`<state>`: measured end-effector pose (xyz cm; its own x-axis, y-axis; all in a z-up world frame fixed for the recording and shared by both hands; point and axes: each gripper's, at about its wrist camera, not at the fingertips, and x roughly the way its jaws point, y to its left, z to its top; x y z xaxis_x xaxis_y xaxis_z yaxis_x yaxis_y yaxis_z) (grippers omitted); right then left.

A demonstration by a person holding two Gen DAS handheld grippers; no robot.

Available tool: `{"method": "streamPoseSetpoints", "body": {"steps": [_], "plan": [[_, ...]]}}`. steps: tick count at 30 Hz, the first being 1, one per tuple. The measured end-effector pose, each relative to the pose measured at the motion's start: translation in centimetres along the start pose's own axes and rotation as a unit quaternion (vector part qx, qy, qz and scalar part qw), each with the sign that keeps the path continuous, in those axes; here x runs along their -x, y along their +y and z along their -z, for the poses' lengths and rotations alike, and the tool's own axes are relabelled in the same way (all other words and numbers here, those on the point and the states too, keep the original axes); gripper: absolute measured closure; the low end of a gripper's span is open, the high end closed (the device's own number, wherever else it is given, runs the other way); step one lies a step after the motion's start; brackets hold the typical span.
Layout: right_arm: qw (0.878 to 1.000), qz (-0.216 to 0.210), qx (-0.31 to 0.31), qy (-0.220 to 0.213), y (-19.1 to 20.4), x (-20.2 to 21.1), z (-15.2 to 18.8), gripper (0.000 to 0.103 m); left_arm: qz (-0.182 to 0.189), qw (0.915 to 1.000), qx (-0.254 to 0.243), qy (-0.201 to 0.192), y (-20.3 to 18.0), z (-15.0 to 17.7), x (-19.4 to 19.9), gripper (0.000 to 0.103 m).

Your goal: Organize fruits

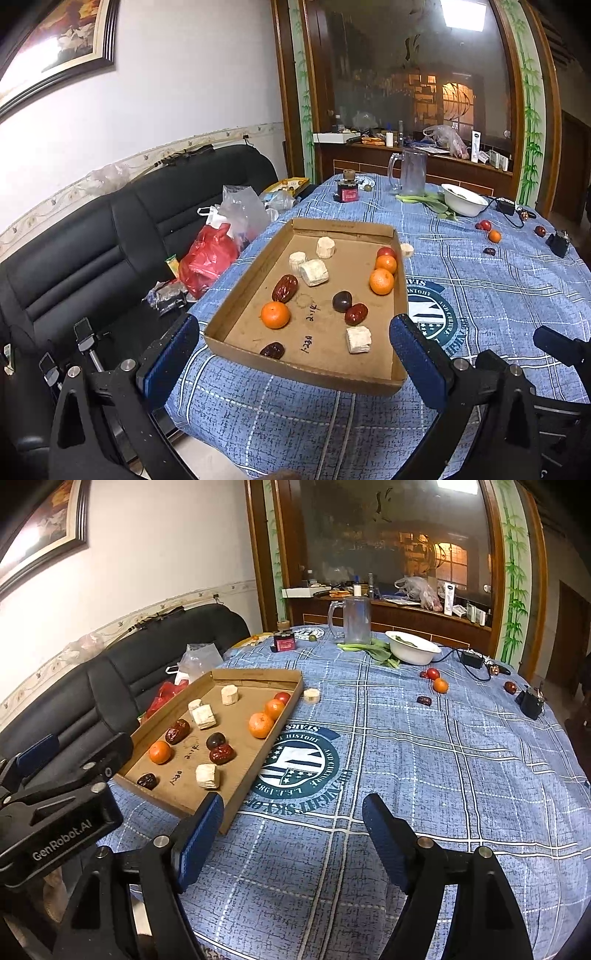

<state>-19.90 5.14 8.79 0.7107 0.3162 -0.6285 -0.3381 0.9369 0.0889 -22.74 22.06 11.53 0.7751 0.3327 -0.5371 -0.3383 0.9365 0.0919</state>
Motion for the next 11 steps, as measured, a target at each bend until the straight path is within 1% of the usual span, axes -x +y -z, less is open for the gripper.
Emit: {"method": "streamPoseSetpoints", "body": {"steps": [6,8,11], "plan": [[1.0,0.003,0.007,0.007,0.3,-0.7,0.0,0.021,0.004,0.9999,0.009,0.009,0.4,0.2,-0.5,0.0],[1.0,0.003,0.007,0.012,0.4,-1.2,0.1,0.021,0.007,0.9996,0.018,0.021,0.7,0.2,-0.9,0.0],[1.0,0.0,0.005,0.02,0.2,-1.6,0.4,0.021,0.025,0.9984,0.025,0.043,0.9,0.4,-1.6,0.0]]}}
